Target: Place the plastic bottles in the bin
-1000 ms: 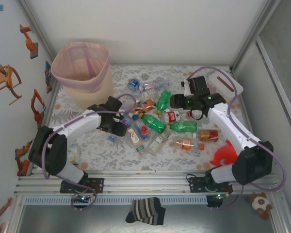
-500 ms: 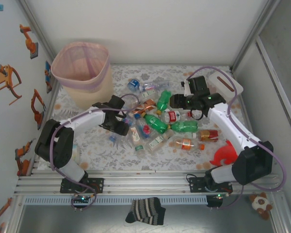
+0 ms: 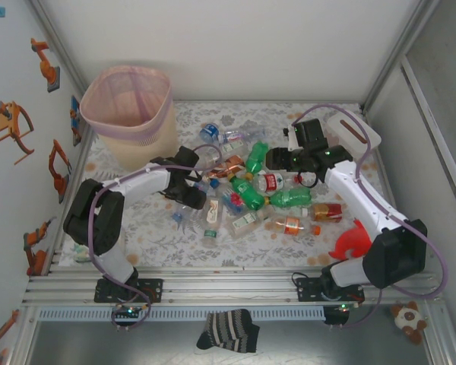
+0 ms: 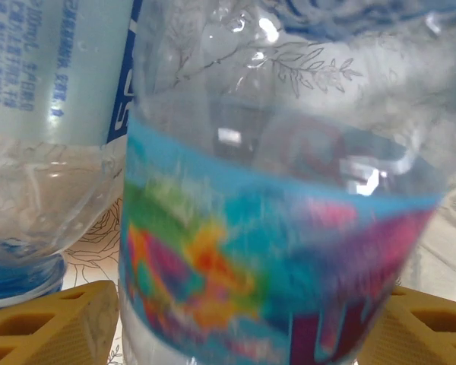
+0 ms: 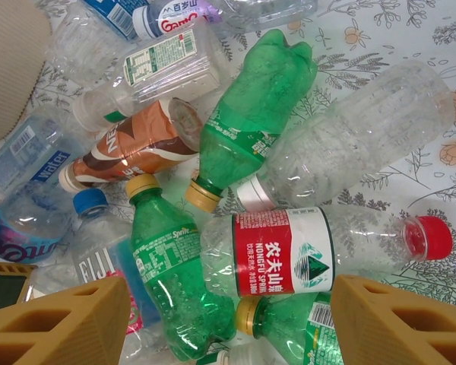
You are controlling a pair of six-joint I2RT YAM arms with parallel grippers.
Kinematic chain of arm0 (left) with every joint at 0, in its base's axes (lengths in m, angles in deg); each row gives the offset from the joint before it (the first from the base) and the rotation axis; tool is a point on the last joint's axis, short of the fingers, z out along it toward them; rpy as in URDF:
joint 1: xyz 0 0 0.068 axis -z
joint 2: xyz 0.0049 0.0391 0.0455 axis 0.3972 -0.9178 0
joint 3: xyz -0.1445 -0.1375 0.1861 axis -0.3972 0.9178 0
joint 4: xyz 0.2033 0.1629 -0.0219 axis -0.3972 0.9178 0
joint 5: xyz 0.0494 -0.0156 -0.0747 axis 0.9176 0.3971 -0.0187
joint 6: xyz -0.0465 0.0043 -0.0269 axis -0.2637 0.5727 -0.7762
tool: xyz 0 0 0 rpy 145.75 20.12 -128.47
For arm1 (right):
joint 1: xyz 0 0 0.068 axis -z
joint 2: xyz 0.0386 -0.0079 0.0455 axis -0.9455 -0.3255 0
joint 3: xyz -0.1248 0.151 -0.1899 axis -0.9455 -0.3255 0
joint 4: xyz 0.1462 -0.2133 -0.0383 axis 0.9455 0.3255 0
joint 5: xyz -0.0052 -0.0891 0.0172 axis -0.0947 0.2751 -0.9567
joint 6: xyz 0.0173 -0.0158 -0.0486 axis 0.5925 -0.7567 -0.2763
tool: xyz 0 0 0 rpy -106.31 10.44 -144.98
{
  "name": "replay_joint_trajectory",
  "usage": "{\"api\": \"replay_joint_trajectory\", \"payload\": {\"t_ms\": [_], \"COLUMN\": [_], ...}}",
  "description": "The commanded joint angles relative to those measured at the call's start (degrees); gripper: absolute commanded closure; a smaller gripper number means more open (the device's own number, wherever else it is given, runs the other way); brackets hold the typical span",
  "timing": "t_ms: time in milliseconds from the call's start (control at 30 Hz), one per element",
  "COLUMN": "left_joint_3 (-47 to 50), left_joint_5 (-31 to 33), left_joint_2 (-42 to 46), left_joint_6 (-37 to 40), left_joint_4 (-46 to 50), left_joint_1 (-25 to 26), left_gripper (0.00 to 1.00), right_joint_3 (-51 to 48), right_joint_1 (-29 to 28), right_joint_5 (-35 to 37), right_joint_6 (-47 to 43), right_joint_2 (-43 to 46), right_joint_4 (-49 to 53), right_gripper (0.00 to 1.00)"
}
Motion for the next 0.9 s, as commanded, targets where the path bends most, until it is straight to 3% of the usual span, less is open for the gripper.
{"api": "replay_joint_trajectory", "payload": {"t_ms": [0,567,867], "left_joint_3": [-1.32,0.46,0.08], "left_joint_5": [-0.22,-0.66,-1.30], "left_joint_2": [-0.75,2.36,8.30], "left_joint_6": [0.85,0.59,0.16], "left_joint_4": [0.09,0.13,1.88], "left_joint_1": [0.17,0.18,0.19], "left_gripper": [0.22,0.34,0.37], "right_joint_3": [1.42,0.63,0.52], "right_joint_1": [-0.41,-0.39,-0.39], "right_joint_5": [-0.48,-0.39,0.00], "right_joint_6": [0.86,1.08,1.15], "right_joint_2": [-0.31,0.92,1.80], "right_joint_4": [-0.93,-0.81,-0.73], "right_gripper": [0.31,0.31,0.30]}}
